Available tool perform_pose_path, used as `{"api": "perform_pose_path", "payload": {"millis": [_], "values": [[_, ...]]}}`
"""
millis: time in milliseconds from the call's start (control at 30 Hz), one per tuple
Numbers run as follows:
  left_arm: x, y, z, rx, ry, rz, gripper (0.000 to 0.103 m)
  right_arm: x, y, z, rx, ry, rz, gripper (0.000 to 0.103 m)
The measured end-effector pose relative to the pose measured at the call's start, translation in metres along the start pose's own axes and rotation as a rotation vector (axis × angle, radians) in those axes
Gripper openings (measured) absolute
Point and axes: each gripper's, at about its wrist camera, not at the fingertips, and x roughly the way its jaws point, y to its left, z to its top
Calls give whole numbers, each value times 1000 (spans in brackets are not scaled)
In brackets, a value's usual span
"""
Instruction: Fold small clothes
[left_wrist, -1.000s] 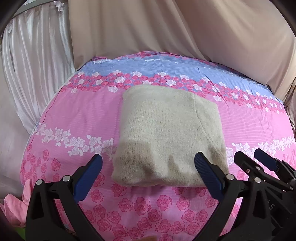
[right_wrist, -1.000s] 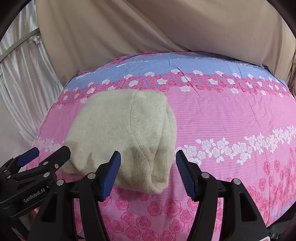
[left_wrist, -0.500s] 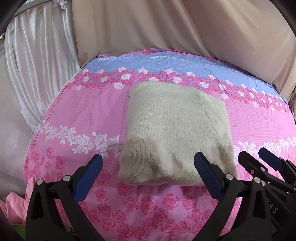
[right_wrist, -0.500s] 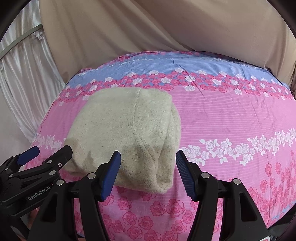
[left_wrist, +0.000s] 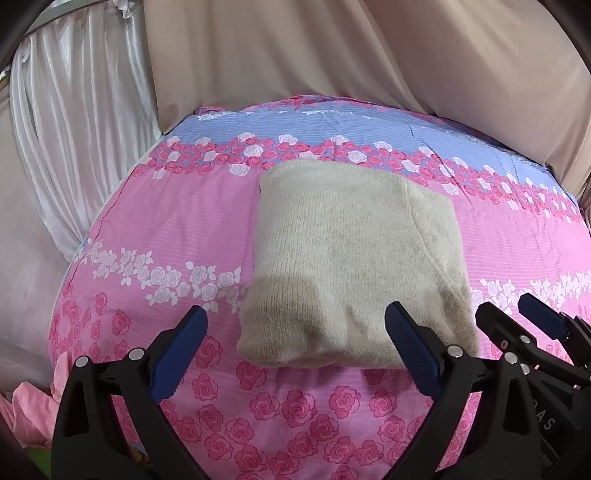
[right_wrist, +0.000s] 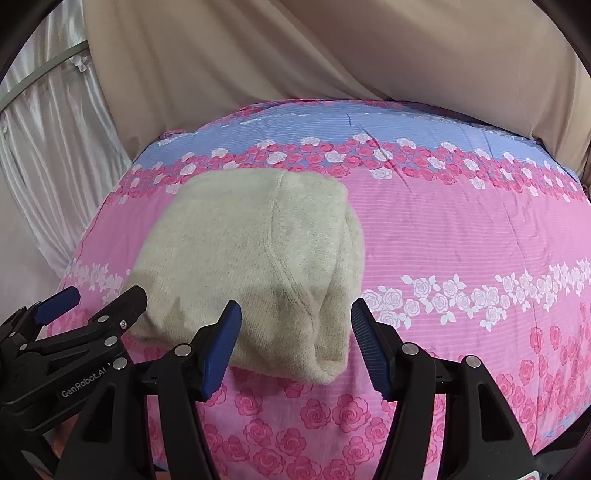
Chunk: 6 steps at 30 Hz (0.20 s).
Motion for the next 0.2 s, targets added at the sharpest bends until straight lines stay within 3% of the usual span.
{"api": "perform_pose_path", "payload": {"millis": [200], "values": [[0,-2,-1,4,4,10,92,0,-1,-1,-12,1,1,60]]}}
